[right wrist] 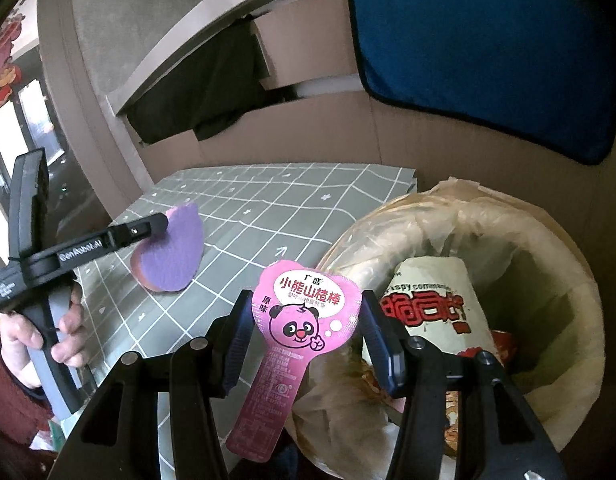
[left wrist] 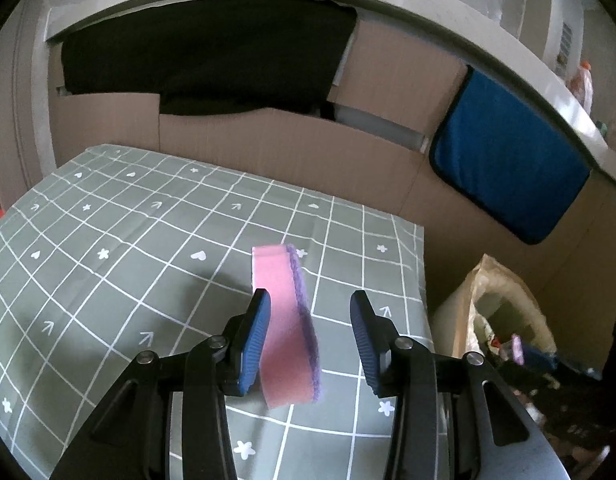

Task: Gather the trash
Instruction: 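Carry the sponge and pink packet over the bin with both grippers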

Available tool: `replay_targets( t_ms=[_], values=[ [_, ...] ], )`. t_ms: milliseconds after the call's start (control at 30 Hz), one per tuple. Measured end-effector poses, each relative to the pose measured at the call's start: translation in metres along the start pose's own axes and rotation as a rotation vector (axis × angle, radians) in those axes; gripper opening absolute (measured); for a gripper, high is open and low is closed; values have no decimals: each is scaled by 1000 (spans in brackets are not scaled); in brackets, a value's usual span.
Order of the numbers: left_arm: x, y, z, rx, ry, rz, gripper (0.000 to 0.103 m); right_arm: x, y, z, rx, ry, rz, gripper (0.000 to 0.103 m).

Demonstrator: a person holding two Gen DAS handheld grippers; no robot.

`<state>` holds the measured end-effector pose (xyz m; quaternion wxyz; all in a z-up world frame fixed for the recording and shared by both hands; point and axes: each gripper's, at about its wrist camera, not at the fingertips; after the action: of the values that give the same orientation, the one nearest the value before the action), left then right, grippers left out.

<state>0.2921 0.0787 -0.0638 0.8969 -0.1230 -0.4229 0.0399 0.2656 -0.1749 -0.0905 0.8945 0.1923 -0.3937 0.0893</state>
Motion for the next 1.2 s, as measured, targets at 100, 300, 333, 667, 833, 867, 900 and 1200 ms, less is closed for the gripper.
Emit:
replay_targets(
  t_ms=[100, 300, 333, 667, 833, 867, 900, 1200],
  values=[
    [0, 13, 8, 45, -46, 53, 50, -3, 1, -4, 0, 10, 1, 50],
    [-11, 23, -15, 104, 55, 50, 53, -6, 1, -11, 1, 20, -3, 50],
    [-12, 25, -19, 99, 66, 66, 53, -6, 2, -11, 2, 21, 0, 50],
    [-2, 23, -7, 34, 25, 109, 31, -6, 4, -10, -10, 15, 16, 50],
    [9, 0, 22, 47, -39, 37, 31, 1, 7, 7, -26, -38, 32, 50],
    [11, -8, 30, 45, -57, 19, 31, 4, 8, 13, -30, -55, 38, 50],
    [13, -15, 37, 42, -71, 5, 31, 5, 8, 17, -33, -65, 43, 50],
    [15, -99, 89, -92, -168, -134, 31, 36, 8, 96, -126, -253, 103, 50]
  ],
)
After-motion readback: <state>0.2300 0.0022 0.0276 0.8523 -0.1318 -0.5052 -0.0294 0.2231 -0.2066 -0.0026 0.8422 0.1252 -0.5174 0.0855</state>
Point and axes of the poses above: each gripper's, at about its wrist camera, not at the fingertips, and z roughly against the way its jaws point, y to its left, x to its top, and after that the axes turned 1 degree about -y, right-handed
